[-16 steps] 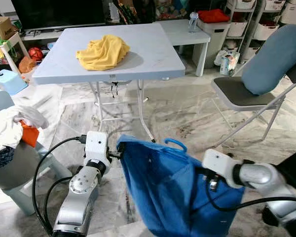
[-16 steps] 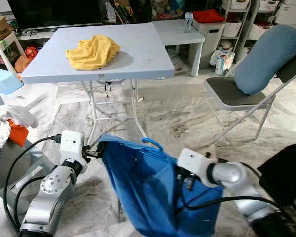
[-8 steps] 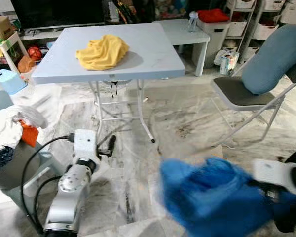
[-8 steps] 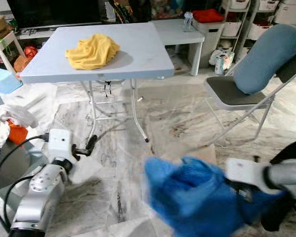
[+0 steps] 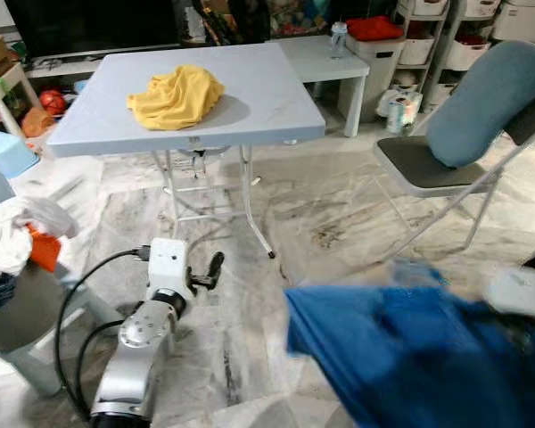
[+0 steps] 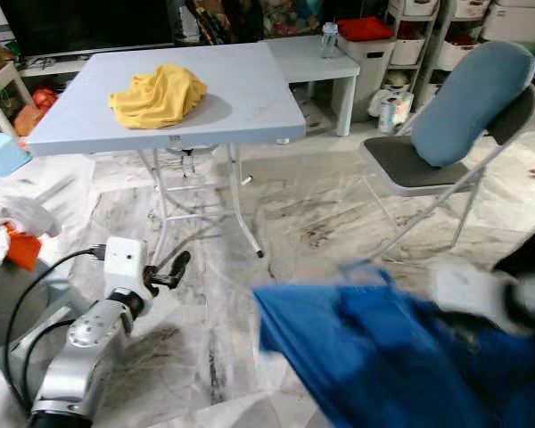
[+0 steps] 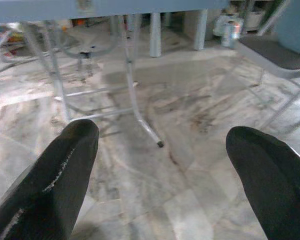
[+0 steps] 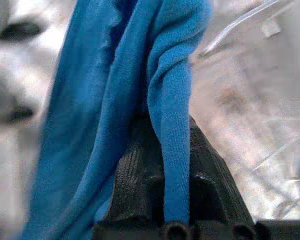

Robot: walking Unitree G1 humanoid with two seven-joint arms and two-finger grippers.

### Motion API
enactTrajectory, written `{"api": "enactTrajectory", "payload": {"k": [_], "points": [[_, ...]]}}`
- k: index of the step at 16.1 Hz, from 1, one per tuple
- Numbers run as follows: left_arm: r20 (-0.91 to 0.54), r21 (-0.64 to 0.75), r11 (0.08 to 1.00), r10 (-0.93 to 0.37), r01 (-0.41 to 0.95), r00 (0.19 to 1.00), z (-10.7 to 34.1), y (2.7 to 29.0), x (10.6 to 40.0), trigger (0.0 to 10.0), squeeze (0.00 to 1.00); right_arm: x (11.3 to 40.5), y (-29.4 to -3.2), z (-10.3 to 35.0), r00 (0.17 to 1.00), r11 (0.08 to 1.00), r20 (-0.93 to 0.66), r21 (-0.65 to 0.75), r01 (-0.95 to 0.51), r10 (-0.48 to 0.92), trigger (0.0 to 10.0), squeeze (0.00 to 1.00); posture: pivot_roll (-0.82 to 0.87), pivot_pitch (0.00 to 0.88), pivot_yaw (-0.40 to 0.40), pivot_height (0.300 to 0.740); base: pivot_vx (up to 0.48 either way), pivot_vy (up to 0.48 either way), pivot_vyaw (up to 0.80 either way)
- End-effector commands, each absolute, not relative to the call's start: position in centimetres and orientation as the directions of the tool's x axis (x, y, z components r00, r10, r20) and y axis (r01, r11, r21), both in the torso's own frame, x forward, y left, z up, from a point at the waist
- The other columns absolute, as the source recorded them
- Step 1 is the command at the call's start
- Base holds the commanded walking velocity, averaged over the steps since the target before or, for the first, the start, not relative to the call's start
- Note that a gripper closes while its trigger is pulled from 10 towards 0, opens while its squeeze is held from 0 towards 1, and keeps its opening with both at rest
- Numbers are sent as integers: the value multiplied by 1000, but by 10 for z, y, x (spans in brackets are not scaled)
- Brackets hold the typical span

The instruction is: Hang hanger

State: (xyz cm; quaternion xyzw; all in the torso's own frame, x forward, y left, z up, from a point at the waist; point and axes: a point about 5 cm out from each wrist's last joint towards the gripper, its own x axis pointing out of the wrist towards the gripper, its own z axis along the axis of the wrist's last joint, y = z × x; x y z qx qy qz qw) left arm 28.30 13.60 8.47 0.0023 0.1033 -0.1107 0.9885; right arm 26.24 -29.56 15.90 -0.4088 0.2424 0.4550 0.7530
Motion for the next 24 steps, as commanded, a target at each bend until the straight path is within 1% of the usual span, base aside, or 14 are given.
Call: {"api": "enactTrajectory", "payload": {"k": [1, 3, 4, 7, 9, 10, 13, 16, 17, 19, 20, 21, 23, 24], "points": [[-188, -4, 967, -249, 253, 950, 89, 129, 285, 10000, 0, 271, -287, 171, 534, 284, -677, -454, -844, 506, 10000, 0, -147, 0, 18, 740, 0, 0, 0], [-155, 0, 956, -289, 293, 945, 94, 114, 287, 10000, 0, 276, -251, 176, 533, 374, -560, -381, -845, 634, 10000, 0, -139, 0, 13, 740, 0, 0, 0], [-121, 2, 943, -331, 333, 936, 100, 100, 290, 10000, 0, 279, -220, 181, 523, 387, -465, -359, -849, 715, 10000, 0, -142, 0, 11, 740, 0, 0, 0], [-110, 15, 914, -402, 406, 909, 101, 84, 292, 10000, 0, 280, -197, 176, 520, 379, -426, -374, -846, 740, 10000, 0, -148, 0, 11, 740, 0, 0, 0], [-121, 25, 905, -419, 424, 900, 96, 80, 289, 10000, 0, 278, -182, 182, 513, 410, -375, -322, -853, 772, 10000, 0, -146, 0, 10, 740, 0, 0, 0], [-126, 42, 898, -429, 437, 894, 94, 78, 289, 10000, 0, 273, -175, 187, 485, 394, -366, -297, -870, 794, 10000, 0, -150, 0, 9, 740, 0, 0, 0], [-108, 73, 882, -458, 466, 883, 95, 70, 292, 10000, 0, 272, -168, 193, 475, 385, -360, -296, -874, 803, 10000, 0, -154, 0, 8, 740, 0, 0, 0], [-108, 92, 871, -473, 482, 874, 93, 61, 294, 10000, 0, 268, -153, 203, 438, 366, -319, -263, -893, 840, 10000, 0, -152, 0, 3, 740, 0, 0, 0], [-93, 107, 869, -474, 482, 875, 95, 55, 299, 10000, 0, 262, -147, 211, 400, 336, -313, -241, -911, 861, 10000, 0, -158, 0, 4, 740, 0, 0, 0], [-72, 108, 879, -459, 464, 886, 99, 50, 307, 10000, 0, 250, -150, 213, 339, 278, -350, -214, -937, 873, 10000, 0, -161, 0, 5, 740, 0, 0, 0], [-70, 111, 880, -457, 463, 887, 99, 50, 308, 10000, 0, 248, -150, 213, 326, 267, -357, -205, -942, 876, 10000, 0, -176, 0, 9, 740, 0, 0, 0], [-63, 114, 887, -442, 447, 895, 100, 51, 310, 10000, 0, 245, -150, 213, 312, 258, -363, -190, -947, 878, 10000, 0, -177, 0, 10, 740, 0, 0, 0], [-48, 104, 926, -360, 363, 932, 100, 65, 321, 10000, 0, 227, -155, 210, 220, 197, -424, -98, -975, 878, 10000, 0, -187, 0, 16, 740, 0, 0, 0], [-41, 99, 931, -348, 350, 937, 101, 68, 322, 10000, 0, 226, -161, 204, 218, 198, -468, -92, -976, 857, 10000, 0, -186, 0, 18, 740, 0, 0, 0]]}}
